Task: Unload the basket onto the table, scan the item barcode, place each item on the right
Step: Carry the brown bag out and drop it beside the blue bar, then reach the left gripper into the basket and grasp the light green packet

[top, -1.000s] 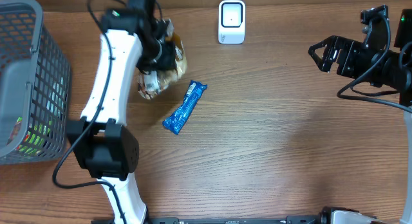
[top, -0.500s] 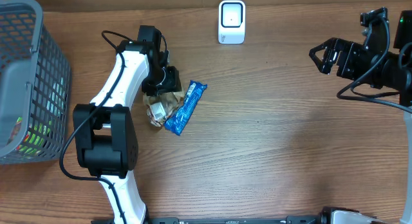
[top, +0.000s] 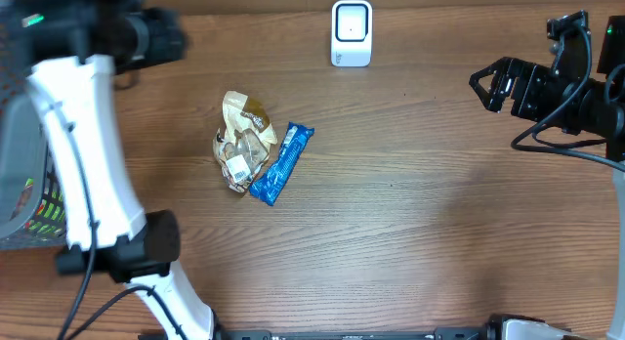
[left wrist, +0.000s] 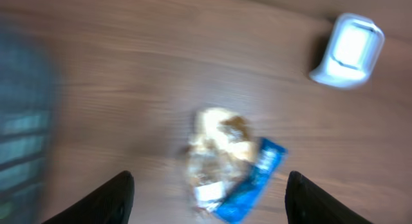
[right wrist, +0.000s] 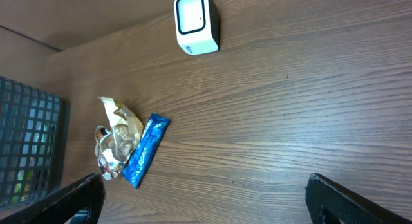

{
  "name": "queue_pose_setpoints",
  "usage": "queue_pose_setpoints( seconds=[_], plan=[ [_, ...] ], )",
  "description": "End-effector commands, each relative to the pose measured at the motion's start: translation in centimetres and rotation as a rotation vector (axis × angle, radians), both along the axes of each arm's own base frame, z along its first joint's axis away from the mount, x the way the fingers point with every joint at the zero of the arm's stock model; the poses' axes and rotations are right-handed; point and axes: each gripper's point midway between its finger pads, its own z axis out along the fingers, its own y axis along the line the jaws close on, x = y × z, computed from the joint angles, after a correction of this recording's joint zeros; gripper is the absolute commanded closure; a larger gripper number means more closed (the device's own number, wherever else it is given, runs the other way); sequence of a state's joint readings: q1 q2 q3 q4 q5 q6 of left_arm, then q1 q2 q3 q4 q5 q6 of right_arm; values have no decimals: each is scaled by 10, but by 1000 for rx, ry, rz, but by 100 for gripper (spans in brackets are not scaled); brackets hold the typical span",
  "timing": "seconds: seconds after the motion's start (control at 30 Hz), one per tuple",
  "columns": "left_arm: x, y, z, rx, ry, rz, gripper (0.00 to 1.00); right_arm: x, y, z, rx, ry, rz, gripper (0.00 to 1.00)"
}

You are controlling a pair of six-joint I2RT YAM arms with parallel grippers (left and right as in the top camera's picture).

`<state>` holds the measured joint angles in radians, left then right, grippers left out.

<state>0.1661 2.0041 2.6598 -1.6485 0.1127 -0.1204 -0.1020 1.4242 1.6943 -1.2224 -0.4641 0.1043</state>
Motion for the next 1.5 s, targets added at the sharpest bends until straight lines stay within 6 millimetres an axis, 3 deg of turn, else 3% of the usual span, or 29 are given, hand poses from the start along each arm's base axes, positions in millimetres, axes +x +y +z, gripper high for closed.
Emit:
queue_pose_setpoints(
  seconds=[0.0,0.17,0.37,0.47,0.57,0.73,0.77,0.87,1.0,1.17,1.47],
  plan=[
    [-45,76,47,171,-85,210,34,-1,2,12,-10,-37,11,0],
    [-87,146,58,125,-115,429,34,-2,3,10,-6,-28,13,0],
    [-133,229,40,106,-68,692,34,-6,3,7,-4,-6,12,0],
    [-142,262,29,97,-61,763,31,-5,3,8,-5,-12,12,0],
    [-136,286,7,70,-38,776,13,-5,3,8,-5,-15,12,0],
    [-91,293,-59,-50,42,563,6,-5,3,8,-5,-15,12,0],
    [-80,294,-83,-93,75,527,6,-5,3,8,-5,-14,12,0],
    [-66,298,-133,-157,161,500,7,-5,3,8,-5,-13,12,0],
    [-52,293,-184,-222,247,447,11,-5,3,8,-4,-10,12,0],
    [-28,273,-224,-295,268,297,13,-5,3,8,0,-8,7,0],
    [-4,239,-261,-317,315,134,9,-5,3,8,0,-7,7,0]
  ],
)
